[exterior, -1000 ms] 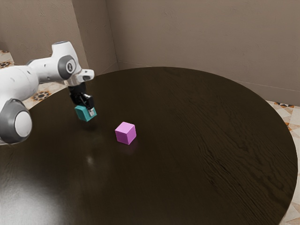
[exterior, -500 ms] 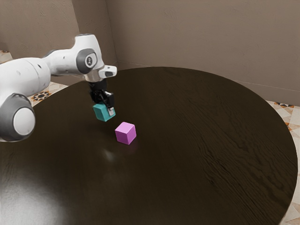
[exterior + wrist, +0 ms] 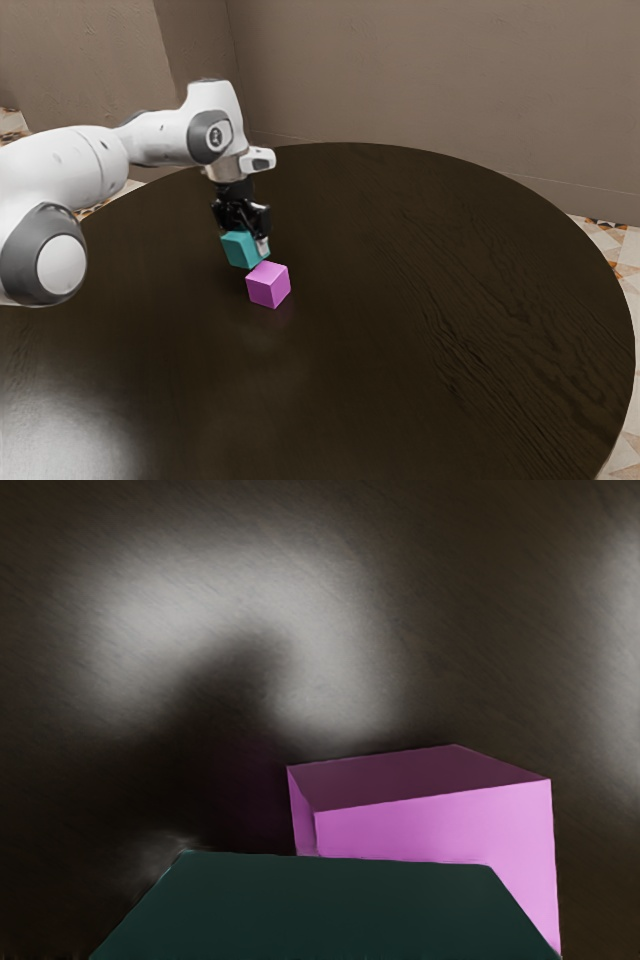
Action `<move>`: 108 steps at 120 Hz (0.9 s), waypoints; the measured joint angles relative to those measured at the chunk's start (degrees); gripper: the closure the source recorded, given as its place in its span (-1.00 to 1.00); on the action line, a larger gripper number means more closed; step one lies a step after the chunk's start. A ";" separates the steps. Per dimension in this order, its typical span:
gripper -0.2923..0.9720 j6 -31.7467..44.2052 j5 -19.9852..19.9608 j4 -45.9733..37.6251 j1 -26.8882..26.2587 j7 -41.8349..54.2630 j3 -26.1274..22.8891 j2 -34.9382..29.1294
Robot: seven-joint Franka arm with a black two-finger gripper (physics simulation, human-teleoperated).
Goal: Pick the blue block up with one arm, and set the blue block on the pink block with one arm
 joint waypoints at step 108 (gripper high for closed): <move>-0.08 2.23 5.40 -3.24 -2.68 -8.27 -1.24 -1.34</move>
